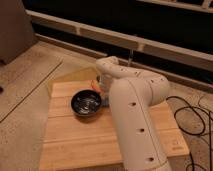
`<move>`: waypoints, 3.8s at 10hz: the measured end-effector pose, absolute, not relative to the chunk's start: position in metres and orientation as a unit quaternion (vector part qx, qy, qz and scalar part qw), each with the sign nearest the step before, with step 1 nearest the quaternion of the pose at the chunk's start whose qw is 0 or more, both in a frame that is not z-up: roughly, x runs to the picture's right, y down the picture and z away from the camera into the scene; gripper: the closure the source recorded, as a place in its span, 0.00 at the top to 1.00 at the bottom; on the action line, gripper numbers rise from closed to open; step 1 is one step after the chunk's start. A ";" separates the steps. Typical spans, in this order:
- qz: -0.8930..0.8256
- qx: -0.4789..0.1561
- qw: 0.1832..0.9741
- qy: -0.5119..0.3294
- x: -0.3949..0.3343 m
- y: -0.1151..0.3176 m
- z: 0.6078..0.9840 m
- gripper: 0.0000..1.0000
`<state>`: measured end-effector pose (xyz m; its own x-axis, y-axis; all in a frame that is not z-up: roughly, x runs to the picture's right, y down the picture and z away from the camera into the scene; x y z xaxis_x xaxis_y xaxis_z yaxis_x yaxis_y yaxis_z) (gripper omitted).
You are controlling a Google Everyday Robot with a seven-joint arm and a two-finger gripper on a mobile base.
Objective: Wipe the white sponge on the table
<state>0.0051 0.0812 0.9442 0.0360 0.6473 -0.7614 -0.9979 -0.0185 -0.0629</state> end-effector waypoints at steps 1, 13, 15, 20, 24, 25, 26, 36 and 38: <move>0.636 -0.321 0.642 0.282 0.011 0.090 0.937 0.00; 0.625 -0.248 0.671 0.314 0.065 0.047 0.980 0.00; 0.617 -0.258 0.683 0.293 0.043 0.041 0.982 0.00; 0.627 -0.315 0.669 0.247 -0.009 0.068 0.949 0.00; 0.623 -0.302 0.654 0.304 0.035 0.098 0.923 0.00; 0.621 -0.292 0.649 0.328 0.054 0.103 0.920 0.00; 0.620 -0.284 0.642 0.350 0.069 0.108 0.920 0.00; 0.582 -0.201 0.682 0.395 0.086 0.057 0.983 0.00; 0.600 -0.213 0.700 0.324 0.049 0.034 0.998 0.00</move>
<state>0.0487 0.0341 0.9980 0.0710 0.7012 -0.7095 -0.9777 0.1899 0.0898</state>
